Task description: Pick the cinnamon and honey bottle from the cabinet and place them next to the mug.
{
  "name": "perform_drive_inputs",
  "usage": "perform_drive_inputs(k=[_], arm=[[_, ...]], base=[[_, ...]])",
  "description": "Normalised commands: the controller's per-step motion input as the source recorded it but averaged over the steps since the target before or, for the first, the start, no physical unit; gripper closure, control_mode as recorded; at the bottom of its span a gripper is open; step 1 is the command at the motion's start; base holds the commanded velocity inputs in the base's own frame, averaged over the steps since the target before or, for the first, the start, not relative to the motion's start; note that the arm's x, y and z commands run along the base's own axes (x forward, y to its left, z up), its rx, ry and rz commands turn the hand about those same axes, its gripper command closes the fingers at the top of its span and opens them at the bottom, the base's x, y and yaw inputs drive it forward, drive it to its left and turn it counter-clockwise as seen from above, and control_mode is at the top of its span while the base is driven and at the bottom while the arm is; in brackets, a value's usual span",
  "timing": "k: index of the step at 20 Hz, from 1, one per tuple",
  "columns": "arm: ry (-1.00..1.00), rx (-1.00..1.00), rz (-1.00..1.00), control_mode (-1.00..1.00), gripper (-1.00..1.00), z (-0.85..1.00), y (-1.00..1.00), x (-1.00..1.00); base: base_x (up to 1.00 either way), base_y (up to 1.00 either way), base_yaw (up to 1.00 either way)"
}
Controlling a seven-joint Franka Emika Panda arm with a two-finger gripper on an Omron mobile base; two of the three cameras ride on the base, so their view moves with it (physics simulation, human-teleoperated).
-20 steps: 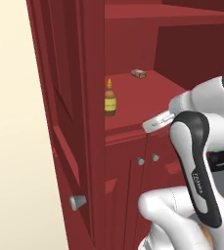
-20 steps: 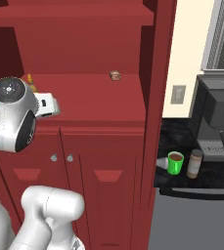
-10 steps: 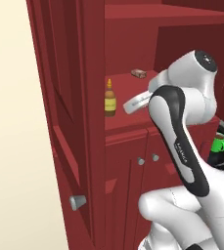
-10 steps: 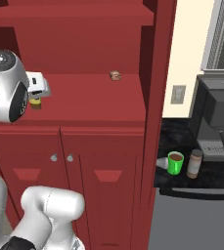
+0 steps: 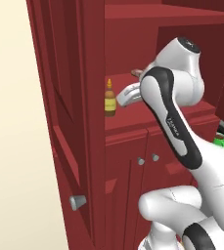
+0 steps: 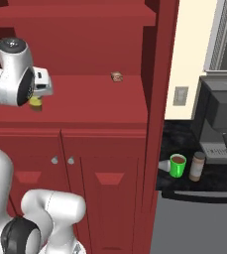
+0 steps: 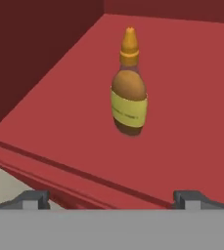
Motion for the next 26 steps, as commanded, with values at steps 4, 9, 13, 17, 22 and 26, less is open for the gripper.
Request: perform_drive_inputs(k=[4,9,13,17,22,26], arm=[[0.03,0.03,0.02,-1.0,-1.0,-0.16,0.0,0.48],[-0.05,0.07,0.0,-1.0,-1.0,-0.39,0.0,0.48],[-0.06,0.17,0.0,-1.0,-1.0,-0.05,0.0,0.39],[-0.03,0.18,0.01,-1.0,-1.0,0.0,0.0,0.18],[0.0,0.13,0.03,-1.0,-1.0,0.0,0.0,0.05],[-0.02,0.01,0.09,-1.0,-1.0,-0.01,0.06,0.0]], base=[[0.0,0.0,0.0],[0.0,0.0,0.0],[0.0,0.0,0.0],[0.0,0.0,0.0],[0.0,0.0,0.0],[0.0,0.0,0.0]])
